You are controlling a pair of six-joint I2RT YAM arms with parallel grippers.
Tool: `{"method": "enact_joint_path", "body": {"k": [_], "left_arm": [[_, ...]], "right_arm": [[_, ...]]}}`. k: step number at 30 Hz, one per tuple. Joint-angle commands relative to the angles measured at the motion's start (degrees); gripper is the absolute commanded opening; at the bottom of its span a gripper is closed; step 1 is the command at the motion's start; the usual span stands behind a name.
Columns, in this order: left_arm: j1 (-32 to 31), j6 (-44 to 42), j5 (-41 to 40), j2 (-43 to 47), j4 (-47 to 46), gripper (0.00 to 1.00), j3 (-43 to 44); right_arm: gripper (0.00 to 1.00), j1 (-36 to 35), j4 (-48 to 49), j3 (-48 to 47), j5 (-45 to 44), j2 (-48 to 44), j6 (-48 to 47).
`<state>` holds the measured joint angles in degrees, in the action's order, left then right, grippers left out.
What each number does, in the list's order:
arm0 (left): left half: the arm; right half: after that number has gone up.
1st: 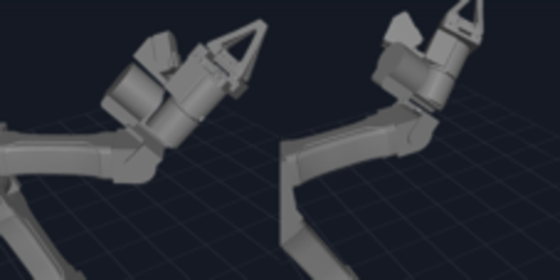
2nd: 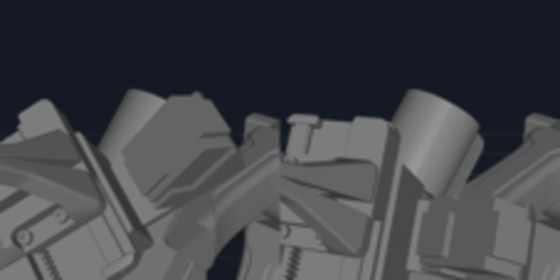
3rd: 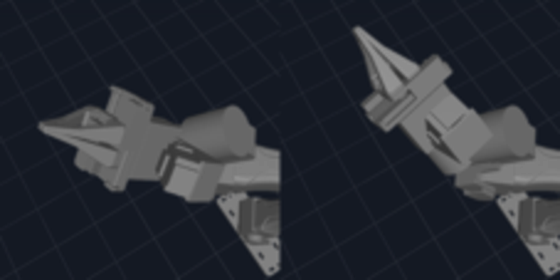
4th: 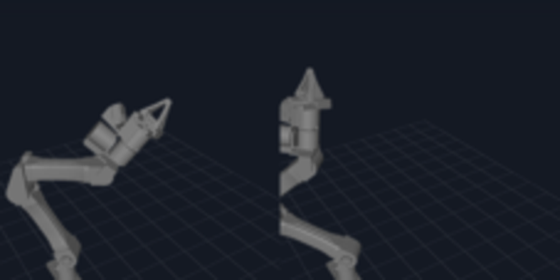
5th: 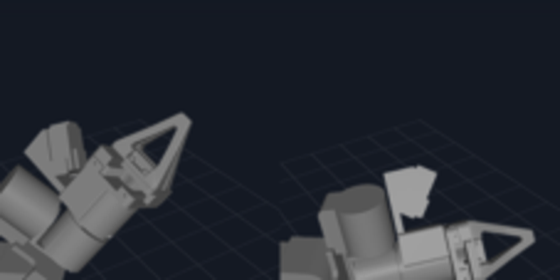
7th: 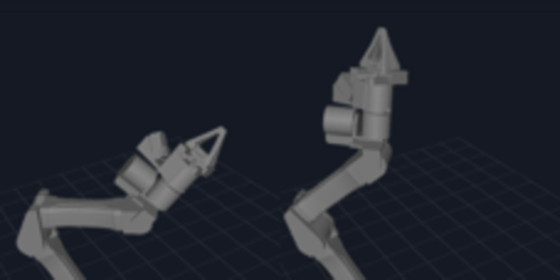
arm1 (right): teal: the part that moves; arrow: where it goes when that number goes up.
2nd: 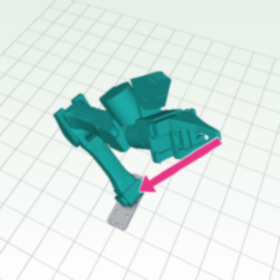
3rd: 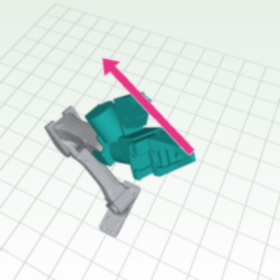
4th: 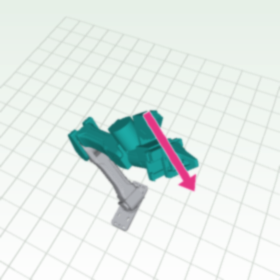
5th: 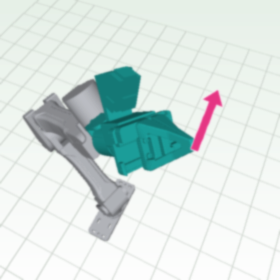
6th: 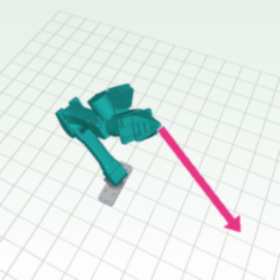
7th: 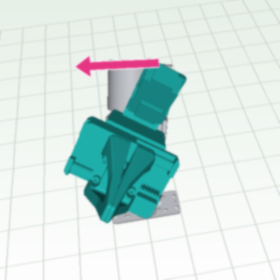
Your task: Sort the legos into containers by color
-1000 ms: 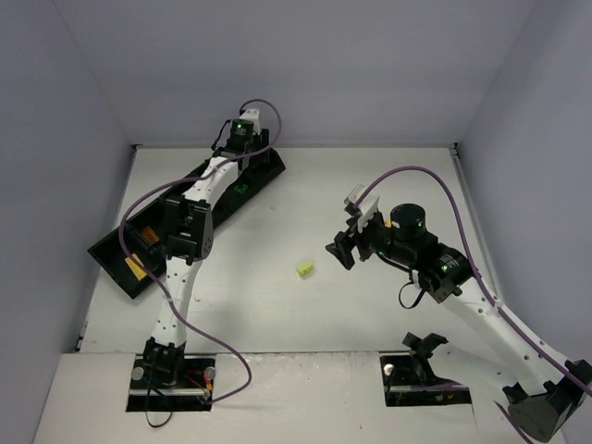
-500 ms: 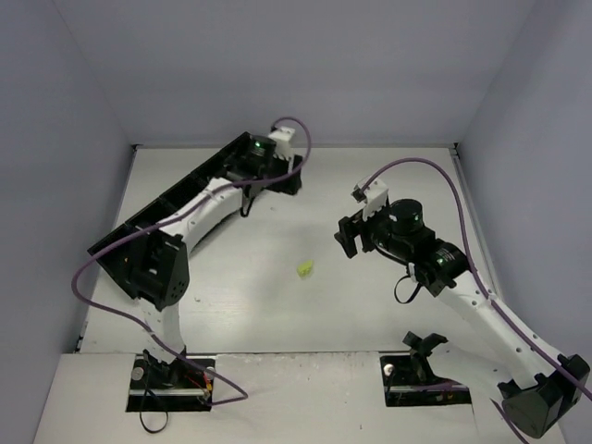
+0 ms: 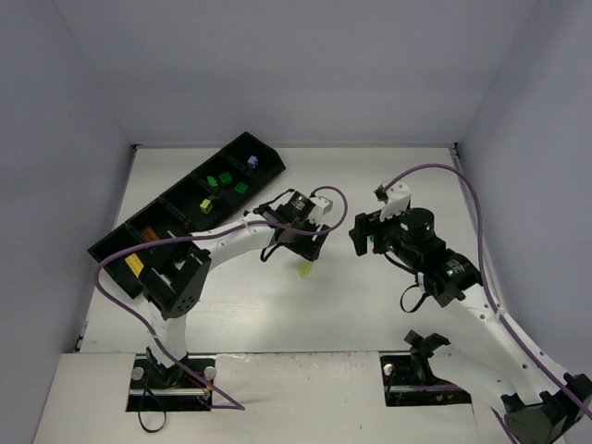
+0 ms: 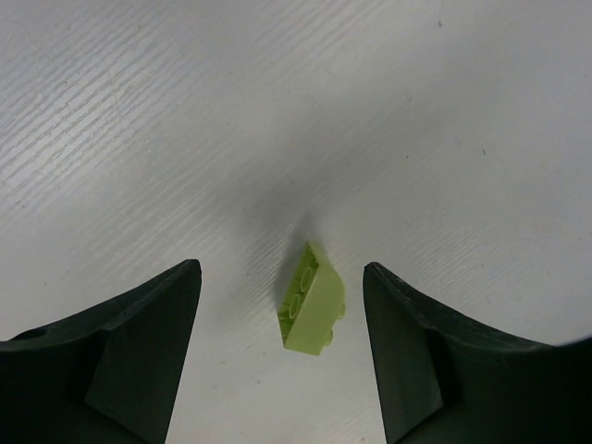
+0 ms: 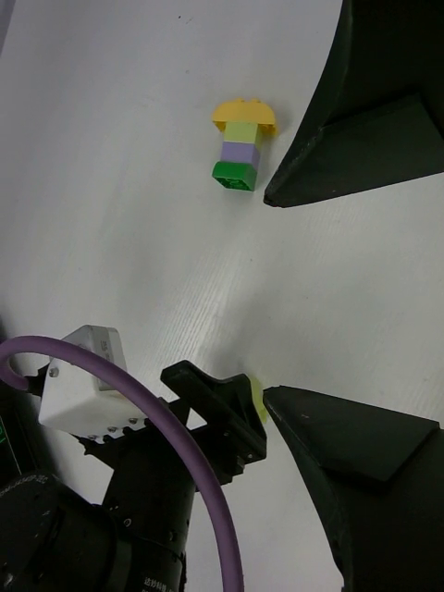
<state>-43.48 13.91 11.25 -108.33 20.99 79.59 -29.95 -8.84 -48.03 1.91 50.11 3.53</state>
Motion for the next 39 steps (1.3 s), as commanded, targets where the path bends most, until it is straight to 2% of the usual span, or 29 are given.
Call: {"method": "enact_joint_path", "body": {"k": [1,7,12,16,19,20,22,26,32,36,39], "left_arm": [[-1.69,1.12,-2.19,1.55,0.45,0.65,0.57],[-3.27,2.61,-2.37,0.32,1.16,0.63,-0.49],[-3.71,4.80,-2.63,-0.21,0.37,0.54,-3.21],[-3.71,5.34,-4.03,-0.30,0.01,0.41,-3.83],[-3.63,5.60,-6.32,0.92,-0.07,0.20,-3.65],[-3.10,5.69,-6.85,1.45,-0.25,0.09,-3.65],[-2.05,5.86,-7.73,3.47,-0.60,0.07,-3.83],[3.22,6.39,-9.48,7.51,-0.17,0.06,-4.09],[16.49,5.52,-13.35,13.23,1.68,0.06,-1.64],[25.88,4.72,-14.58,13.06,2.91,0.06,0.74],[29.67,4.11,-14.94,12.27,2.30,0.06,1.79]], "right_arm": [[0.75,0.34,2.51,0.04,-1.21,-1.50,2.00],[0.75,0.34,2.34,0.74,-1.56,-2.64,2.62],[0.75,0.34,2.16,1.01,-1.74,-3.09,2.80],[0.75,0.34,2.16,1.10,-3.22,-3.17,2.71],[0.75,0.42,2.16,1.01,-3.32,-3.35,2.62],[0.75,0.34,2.16,1.01,-3.49,-3.44,2.62],[0.75,0.34,2.16,1.10,-3.67,-3.35,2.53],[0.75,0.34,2.07,1.10,-4.02,-3.26,2.71],[0.69,0.42,1.99,0.92,-8.85,-2.21,7.09],[0.67,0.25,2.07,0.57,-11.49,-0.89,8.95],[0.67,0.42,1.99,0.39,-12.63,0.43,10.09]]}}
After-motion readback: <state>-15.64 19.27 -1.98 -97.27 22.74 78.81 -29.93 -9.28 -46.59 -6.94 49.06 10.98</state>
